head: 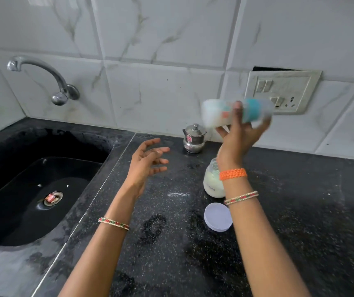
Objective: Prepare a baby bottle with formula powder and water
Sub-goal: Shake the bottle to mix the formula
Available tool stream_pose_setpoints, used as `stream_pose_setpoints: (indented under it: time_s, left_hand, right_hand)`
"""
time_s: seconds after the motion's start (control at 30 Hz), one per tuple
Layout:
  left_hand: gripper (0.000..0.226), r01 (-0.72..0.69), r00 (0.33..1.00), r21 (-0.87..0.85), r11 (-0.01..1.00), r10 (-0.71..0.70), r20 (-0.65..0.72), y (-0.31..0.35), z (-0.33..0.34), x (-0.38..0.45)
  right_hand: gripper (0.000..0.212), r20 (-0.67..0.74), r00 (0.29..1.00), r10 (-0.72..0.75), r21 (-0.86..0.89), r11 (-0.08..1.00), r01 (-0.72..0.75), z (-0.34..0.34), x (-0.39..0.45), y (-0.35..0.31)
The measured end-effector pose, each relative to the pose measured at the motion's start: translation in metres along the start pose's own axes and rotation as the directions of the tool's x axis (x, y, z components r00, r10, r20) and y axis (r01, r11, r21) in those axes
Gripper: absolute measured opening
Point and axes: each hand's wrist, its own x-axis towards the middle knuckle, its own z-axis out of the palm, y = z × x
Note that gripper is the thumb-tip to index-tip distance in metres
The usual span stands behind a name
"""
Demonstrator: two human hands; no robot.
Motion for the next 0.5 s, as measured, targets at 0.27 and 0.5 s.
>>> stream_pose_setpoints:
  time_s: [0.27,0.5]
  left_hand:
    - [0.031,0.018,1.0,0.019,1.0,-0.018,0.002,0.006,-0.003,-0.004]
    - [0.029,0.041,0.999,0.026,0.999,-0.041,0.001,0.005,-0.018,-0.001]
  right_hand:
    - [0.063,0.085,0.979,0.183,-0.06,0.982,-0.179,-0.011,-0.026,0.029]
    - [0.064,0.349,0.865,0.361,-0.417,0.886,-0.202,-0.029,-0.015,0.021]
